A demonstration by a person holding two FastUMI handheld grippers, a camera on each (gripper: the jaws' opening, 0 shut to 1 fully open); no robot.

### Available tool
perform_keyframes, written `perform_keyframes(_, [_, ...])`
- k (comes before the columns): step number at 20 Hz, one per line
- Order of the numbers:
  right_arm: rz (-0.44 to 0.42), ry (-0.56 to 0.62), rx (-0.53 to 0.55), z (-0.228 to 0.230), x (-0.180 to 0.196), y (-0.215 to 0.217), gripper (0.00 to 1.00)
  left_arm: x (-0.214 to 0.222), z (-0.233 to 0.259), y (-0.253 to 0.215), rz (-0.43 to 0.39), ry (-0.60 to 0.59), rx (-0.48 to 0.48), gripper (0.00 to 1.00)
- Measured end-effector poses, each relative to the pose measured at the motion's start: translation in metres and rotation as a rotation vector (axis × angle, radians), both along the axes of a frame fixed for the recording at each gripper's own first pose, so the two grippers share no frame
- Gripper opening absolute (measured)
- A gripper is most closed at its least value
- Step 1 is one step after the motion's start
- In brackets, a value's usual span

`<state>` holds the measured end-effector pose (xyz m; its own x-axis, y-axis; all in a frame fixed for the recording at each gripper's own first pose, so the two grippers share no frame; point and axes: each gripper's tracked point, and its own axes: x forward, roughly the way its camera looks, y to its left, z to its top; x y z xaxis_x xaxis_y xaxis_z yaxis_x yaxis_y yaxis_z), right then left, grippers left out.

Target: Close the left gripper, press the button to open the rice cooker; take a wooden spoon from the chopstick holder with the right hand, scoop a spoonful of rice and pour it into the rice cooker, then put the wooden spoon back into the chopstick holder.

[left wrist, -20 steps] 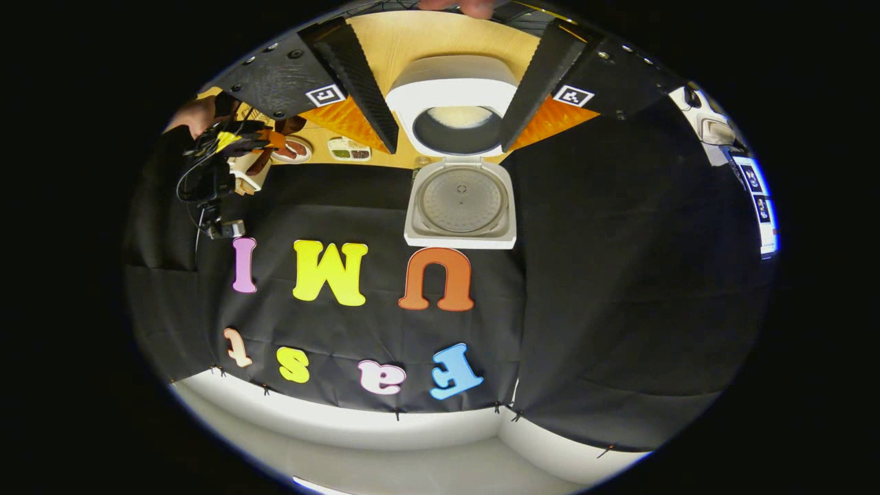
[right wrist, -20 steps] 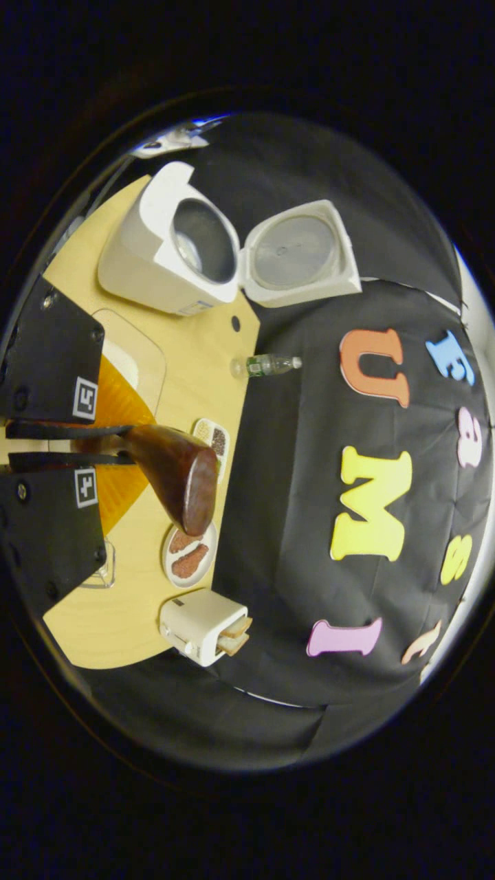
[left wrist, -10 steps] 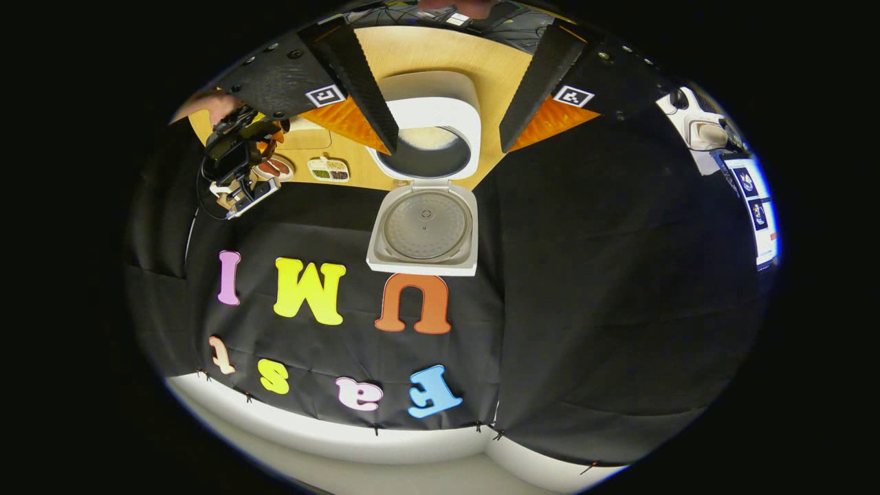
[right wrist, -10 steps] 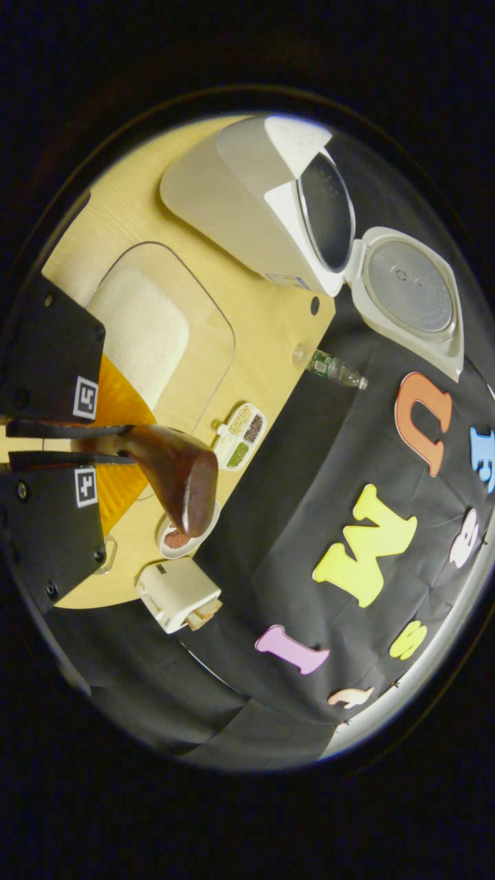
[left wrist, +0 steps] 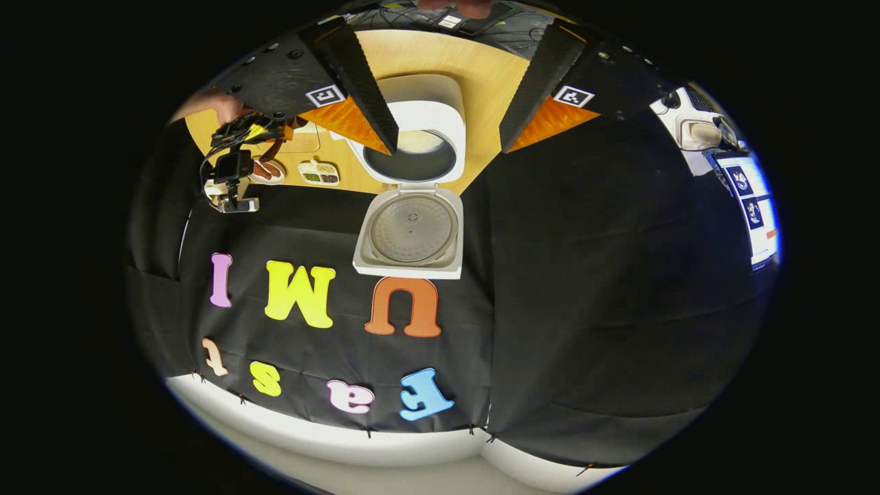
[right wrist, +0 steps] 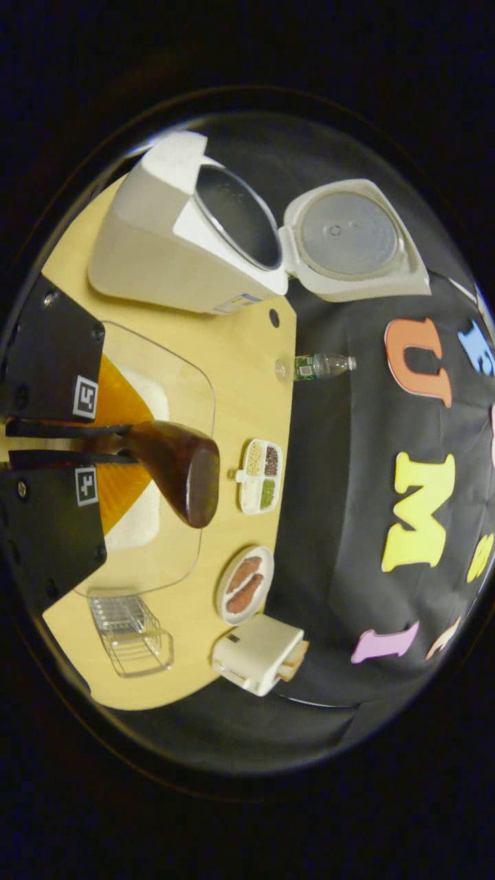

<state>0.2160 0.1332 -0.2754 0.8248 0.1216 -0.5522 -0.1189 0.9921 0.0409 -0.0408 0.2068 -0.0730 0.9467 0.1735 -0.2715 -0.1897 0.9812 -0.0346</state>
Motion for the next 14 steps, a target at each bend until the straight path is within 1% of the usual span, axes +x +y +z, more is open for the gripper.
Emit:
perform_keyframes(4, [-0.039, 0.049, 0.212, 0.007, -0.002, 0.003, 0.12, -0.002, -0.002, 0.004, 0.019, 0.013, 0.002, 0.94])
perform_keyframes(8, [-0.046, 0.072, 0.384, 0.017, -0.005, 0.007, 0.12, 0.0, -0.002, -0.005, 0.019, 0.021, -0.009, 0.94])
perform_keyframes(9, [-0.053, 0.077, 0.448, 0.017, -0.005, 0.007, 0.12, 0.001, -0.001, -0.008, 0.015, 0.021, -0.007, 0.94])
perform_keyframes(11, [-0.09, 0.086, 0.574, 0.016, -0.002, -0.005, 0.12, 0.003, 0.004, -0.015, 0.015, 0.021, 0.007, 0.94])
perform_keyframes(14, [-0.114, 0.086, 0.723, 0.017, -0.001, -0.027, 0.12, 0.003, 0.01, -0.031, 0.006, 0.022, 0.012, 0.94])
